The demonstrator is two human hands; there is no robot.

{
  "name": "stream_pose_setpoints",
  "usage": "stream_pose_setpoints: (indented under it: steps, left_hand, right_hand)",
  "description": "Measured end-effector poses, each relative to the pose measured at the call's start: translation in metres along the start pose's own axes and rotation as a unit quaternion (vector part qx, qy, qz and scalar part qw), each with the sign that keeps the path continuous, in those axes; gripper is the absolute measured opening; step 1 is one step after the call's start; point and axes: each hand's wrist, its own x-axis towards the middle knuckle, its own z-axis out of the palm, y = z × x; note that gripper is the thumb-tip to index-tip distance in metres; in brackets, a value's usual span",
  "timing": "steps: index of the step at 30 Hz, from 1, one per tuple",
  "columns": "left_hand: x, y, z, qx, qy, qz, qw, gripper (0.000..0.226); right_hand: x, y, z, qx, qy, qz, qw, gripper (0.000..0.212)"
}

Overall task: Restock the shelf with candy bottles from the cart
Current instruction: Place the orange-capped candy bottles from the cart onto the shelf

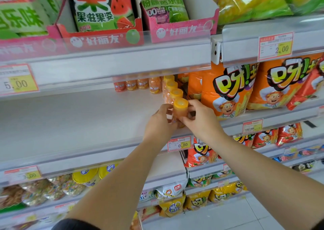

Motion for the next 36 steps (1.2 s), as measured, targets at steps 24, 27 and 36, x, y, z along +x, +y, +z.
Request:
stream_pose_setpoints:
  steps: [24,27,36]
  left_hand:
    - [-0.014,-0.002,-0.013,0.050,-0.045,0.001,0.998,0.052]
    - [-0.013,-0.004,-0.012,0.053,-0.045,-0.002,0.998,0.050]
    - [-0.009,-0.004,-0.010,0.055,-0.042,-0.002,0.998,0.045]
  right_hand:
    - [0.010,-0.029,-0.018,-0.064,0.035,-0.080,0.994,0.046]
    - [0.038,-0.040,-0.018,-0.092,-0.023,-0.106,0.990,0.041]
    - [0.064,-0.041,-0.007,-0.136,-0.085,-0.064,0.985,0.029]
